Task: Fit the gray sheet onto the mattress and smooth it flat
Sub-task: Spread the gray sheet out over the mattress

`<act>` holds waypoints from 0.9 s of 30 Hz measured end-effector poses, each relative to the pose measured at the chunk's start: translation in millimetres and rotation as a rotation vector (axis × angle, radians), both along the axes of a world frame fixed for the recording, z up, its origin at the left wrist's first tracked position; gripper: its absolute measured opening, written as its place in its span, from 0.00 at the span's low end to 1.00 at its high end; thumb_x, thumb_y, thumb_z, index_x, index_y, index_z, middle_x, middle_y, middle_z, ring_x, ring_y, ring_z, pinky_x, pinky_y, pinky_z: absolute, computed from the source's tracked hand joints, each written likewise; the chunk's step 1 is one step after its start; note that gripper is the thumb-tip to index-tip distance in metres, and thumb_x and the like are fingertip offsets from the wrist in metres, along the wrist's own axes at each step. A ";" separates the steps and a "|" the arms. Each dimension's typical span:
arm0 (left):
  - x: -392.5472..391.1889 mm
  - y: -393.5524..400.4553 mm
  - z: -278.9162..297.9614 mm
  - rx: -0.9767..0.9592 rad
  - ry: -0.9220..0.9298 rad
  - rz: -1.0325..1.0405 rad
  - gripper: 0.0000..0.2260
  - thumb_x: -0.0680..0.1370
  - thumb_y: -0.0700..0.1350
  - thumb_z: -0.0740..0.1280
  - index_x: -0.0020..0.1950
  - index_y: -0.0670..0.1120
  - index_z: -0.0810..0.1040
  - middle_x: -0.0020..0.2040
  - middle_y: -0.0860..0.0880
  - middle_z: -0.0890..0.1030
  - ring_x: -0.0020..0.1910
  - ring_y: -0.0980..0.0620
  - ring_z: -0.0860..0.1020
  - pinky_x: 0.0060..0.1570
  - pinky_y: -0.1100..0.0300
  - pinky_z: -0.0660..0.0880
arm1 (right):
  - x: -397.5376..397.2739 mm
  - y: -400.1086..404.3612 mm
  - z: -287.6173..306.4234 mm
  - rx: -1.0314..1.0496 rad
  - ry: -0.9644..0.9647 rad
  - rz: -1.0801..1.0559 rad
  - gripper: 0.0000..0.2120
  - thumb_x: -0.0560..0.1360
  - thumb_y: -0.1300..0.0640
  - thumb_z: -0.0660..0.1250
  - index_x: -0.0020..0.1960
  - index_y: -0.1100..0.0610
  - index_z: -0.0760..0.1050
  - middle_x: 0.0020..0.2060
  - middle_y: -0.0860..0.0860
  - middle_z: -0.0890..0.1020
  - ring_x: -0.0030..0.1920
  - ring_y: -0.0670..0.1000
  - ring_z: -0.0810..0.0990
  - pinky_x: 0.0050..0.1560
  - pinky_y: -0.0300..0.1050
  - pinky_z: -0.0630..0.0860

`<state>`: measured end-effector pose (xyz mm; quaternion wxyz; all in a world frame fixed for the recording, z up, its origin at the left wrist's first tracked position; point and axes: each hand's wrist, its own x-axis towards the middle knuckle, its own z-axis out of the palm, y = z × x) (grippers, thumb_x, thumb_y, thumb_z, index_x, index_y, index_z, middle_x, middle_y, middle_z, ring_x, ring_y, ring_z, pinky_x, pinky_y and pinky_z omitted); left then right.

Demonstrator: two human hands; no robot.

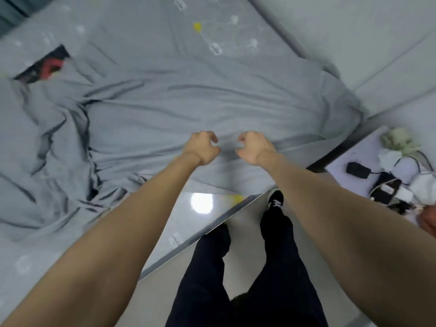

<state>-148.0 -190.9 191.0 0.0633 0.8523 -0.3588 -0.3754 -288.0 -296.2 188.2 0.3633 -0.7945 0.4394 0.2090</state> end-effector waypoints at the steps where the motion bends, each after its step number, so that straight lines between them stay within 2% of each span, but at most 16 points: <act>1: 13.7 30.6 11.3 0.004 -0.001 0.048 0.15 0.74 0.49 0.69 0.59 0.48 0.79 0.63 0.43 0.79 0.66 0.43 0.73 0.63 0.55 0.71 | 15.2 25.3 10.1 0.009 -0.005 0.024 0.22 0.73 0.51 0.67 0.67 0.50 0.74 0.66 0.53 0.77 0.65 0.57 0.76 0.64 0.49 0.74; 5: 65.2 178.7 37.7 0.043 -0.014 0.306 0.15 0.74 0.49 0.69 0.59 0.48 0.79 0.62 0.43 0.79 0.63 0.42 0.75 0.63 0.54 0.72 | 82.0 141.0 40.0 0.075 -0.065 0.242 0.20 0.73 0.52 0.68 0.65 0.51 0.77 0.61 0.53 0.81 0.62 0.56 0.78 0.64 0.46 0.74; 8: 75.8 274.7 39.8 0.070 -0.008 0.458 0.15 0.75 0.47 0.67 0.60 0.45 0.79 0.60 0.41 0.80 0.61 0.41 0.77 0.61 0.55 0.73 | 105.7 213.4 37.5 0.112 -0.022 0.373 0.20 0.72 0.49 0.68 0.63 0.51 0.78 0.58 0.53 0.81 0.60 0.56 0.79 0.64 0.46 0.74; 11: 64.2 375.9 23.3 0.145 -0.009 0.558 0.19 0.75 0.50 0.68 0.64 0.47 0.77 0.62 0.42 0.79 0.63 0.41 0.75 0.63 0.54 0.72 | 118.0 282.2 4.8 0.135 -0.001 0.465 0.24 0.67 0.46 0.66 0.61 0.48 0.78 0.59 0.55 0.80 0.57 0.56 0.79 0.64 0.49 0.74; 13: 50.5 433.4 5.3 0.239 -0.009 0.575 0.21 0.73 0.54 0.66 0.64 0.49 0.76 0.63 0.40 0.78 0.63 0.41 0.74 0.64 0.50 0.71 | 117.2 322.7 -18.4 0.160 0.029 0.541 0.22 0.69 0.47 0.67 0.63 0.48 0.76 0.58 0.54 0.80 0.55 0.55 0.80 0.62 0.49 0.75; 15: 34.7 492.4 -25.3 0.366 0.021 0.550 0.23 0.75 0.54 0.66 0.69 0.47 0.72 0.68 0.38 0.73 0.68 0.39 0.69 0.68 0.50 0.67 | 112.2 367.9 -45.2 0.202 0.051 0.640 0.21 0.73 0.49 0.68 0.65 0.50 0.74 0.59 0.54 0.78 0.54 0.54 0.79 0.59 0.48 0.76; 19: 27.0 557.3 -87.8 0.509 0.083 0.389 0.29 0.78 0.55 0.64 0.77 0.51 0.61 0.76 0.39 0.61 0.74 0.38 0.59 0.72 0.49 0.60 | 105.7 432.9 -96.3 0.231 0.050 0.661 0.21 0.74 0.54 0.67 0.67 0.52 0.73 0.64 0.53 0.74 0.59 0.55 0.76 0.59 0.51 0.76; 23: 47.0 583.1 -149.8 0.387 0.021 0.339 0.35 0.76 0.53 0.67 0.79 0.54 0.53 0.79 0.40 0.48 0.78 0.42 0.45 0.75 0.46 0.55 | 112.0 491.5 -151.2 0.269 0.112 0.722 0.23 0.73 0.54 0.65 0.68 0.47 0.72 0.64 0.51 0.75 0.59 0.55 0.77 0.60 0.50 0.75; 25: 68.8 589.9 -190.1 0.272 -0.030 0.358 0.41 0.74 0.53 0.69 0.80 0.53 0.47 0.80 0.42 0.43 0.79 0.43 0.41 0.76 0.46 0.53 | 124.0 518.6 -188.3 0.251 0.128 0.768 0.27 0.75 0.55 0.64 0.74 0.44 0.65 0.69 0.51 0.71 0.66 0.56 0.73 0.65 0.50 0.72; 27: 87.4 603.0 -227.1 0.193 -0.037 0.338 0.46 0.72 0.54 0.71 0.80 0.52 0.44 0.80 0.43 0.43 0.79 0.43 0.43 0.76 0.47 0.54 | 136.3 546.3 -218.2 0.192 0.117 0.755 0.34 0.76 0.55 0.64 0.78 0.42 0.54 0.73 0.54 0.63 0.69 0.59 0.70 0.65 0.52 0.72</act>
